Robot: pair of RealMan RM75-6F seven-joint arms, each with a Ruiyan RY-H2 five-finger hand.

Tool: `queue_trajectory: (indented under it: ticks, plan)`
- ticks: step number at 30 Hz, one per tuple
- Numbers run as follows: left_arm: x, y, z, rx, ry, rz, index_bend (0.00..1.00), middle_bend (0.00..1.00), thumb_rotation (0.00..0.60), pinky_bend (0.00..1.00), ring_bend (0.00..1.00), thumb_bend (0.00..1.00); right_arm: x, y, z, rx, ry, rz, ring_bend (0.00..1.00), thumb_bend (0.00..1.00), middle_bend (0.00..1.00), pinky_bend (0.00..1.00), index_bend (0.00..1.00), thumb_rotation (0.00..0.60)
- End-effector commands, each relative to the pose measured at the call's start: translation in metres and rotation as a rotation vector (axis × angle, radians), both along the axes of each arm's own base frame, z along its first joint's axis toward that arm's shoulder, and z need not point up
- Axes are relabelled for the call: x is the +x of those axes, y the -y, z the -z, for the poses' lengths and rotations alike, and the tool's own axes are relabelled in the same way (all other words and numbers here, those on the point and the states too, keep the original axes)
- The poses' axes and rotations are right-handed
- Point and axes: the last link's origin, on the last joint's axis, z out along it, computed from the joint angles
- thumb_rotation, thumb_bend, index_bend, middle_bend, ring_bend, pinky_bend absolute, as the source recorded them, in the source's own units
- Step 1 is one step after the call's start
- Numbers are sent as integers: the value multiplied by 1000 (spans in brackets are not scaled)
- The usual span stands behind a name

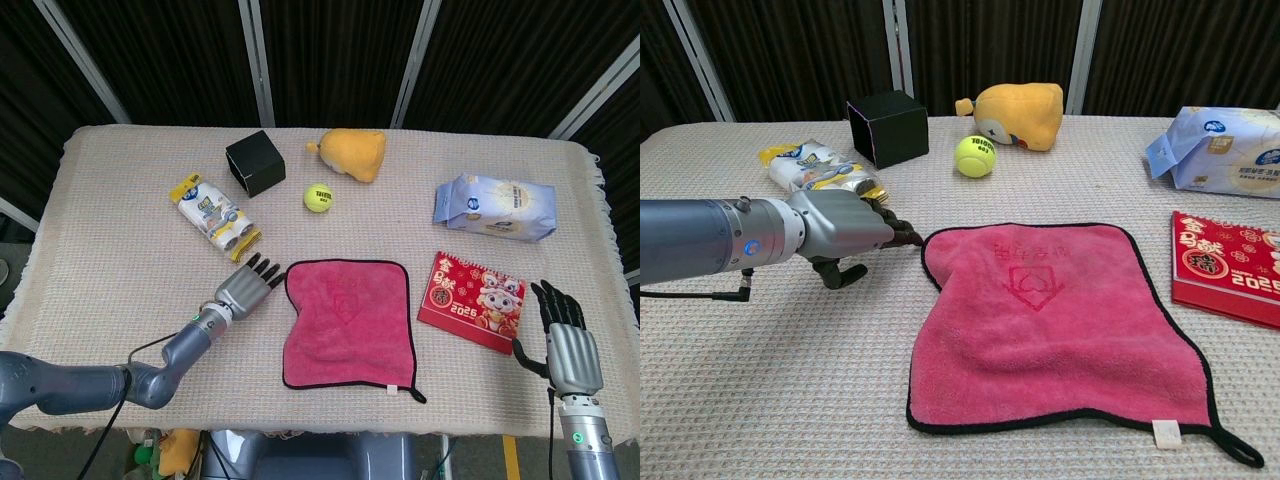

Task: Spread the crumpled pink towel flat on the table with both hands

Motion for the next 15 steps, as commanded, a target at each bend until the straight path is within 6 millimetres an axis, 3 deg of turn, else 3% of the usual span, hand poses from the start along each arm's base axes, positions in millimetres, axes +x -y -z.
queue_trajectory:
  ticks: [1,8,15]
  plan:
    - [-3,-1,-2,7,-5,-5,0,0,600,0,0,620,0,0,0,1,0,-1,0,386,0,0,0,600]
    - [-7,-4,-7,22,-16,-10,0,0,600,0,0,619,0,0,0,-3,-3,-5,0,386,0,0,0,600]
    - [8,-4,-7,40,71,23,0,0,600,0,0,619,0,2,1,-3,0,-4,0,386,0,0,0,600]
